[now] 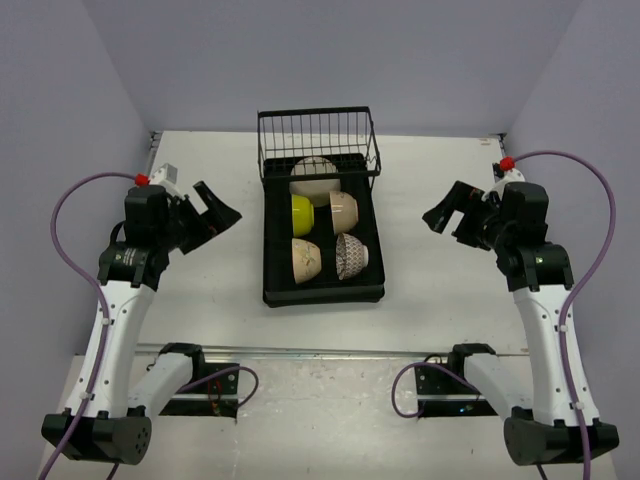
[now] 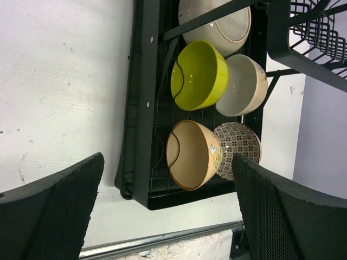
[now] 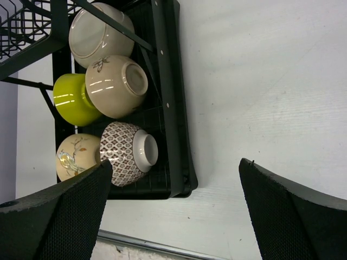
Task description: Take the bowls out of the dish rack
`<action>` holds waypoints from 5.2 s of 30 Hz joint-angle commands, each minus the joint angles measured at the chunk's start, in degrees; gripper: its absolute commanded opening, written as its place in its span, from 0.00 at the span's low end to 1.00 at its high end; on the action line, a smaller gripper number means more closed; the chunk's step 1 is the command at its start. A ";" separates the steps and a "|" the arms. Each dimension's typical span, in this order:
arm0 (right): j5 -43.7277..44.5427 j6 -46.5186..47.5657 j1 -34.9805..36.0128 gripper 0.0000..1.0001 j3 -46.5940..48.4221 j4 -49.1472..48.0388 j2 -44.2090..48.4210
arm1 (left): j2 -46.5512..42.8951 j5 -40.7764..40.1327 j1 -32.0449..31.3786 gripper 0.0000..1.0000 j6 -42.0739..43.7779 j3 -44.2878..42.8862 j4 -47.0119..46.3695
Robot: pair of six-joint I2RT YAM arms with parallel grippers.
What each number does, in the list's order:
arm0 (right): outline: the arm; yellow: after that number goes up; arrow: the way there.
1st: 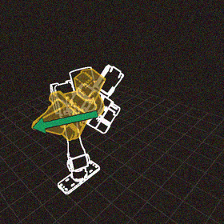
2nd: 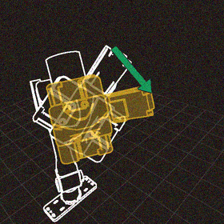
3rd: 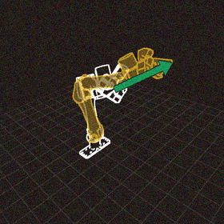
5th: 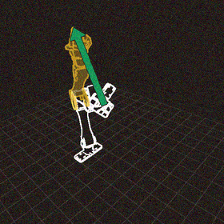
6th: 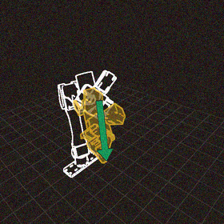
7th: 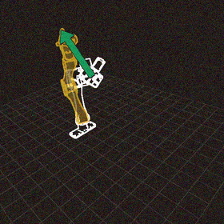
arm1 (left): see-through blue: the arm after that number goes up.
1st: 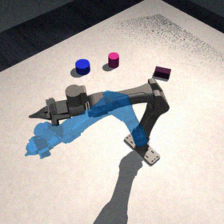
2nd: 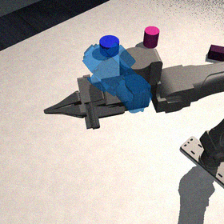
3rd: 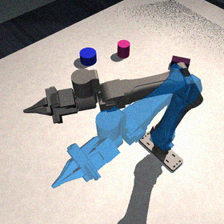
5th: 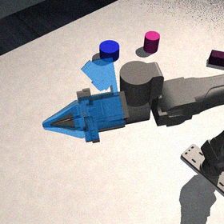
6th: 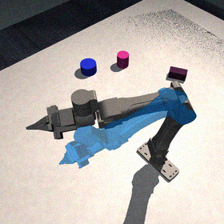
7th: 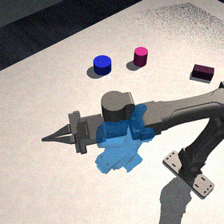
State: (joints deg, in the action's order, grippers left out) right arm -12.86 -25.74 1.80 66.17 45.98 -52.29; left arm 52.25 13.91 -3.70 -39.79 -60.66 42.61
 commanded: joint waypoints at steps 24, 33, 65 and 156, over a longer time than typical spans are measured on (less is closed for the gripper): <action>-2.25 -0.81 0.57 0.99 -7.28 -2.38 5.71 | -3.38 25.29 -0.25 0.85 -1.78 13.64 -11.31; -2.69 -0.72 0.57 0.99 -7.20 -2.38 5.62 | 0.39 21.42 -10.16 0.79 -11.88 18.38 -23.35; -1.99 -0.02 0.48 0.99 -8.25 -2.73 6.06 | 19.20 23.62 -15.19 0.61 -18.57 23.40 -48.23; -3.40 1.13 0.66 0.99 -9.22 -3.44 5.27 | 11.05 29.42 -13.53 0.00 -33.16 24.98 -71.27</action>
State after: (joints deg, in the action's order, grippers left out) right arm -15.90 -25.45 2.24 56.86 44.18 -46.98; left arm 68.55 42.22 -18.81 -73.82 -34.89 -26.59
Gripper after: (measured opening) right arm 0.989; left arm 0.054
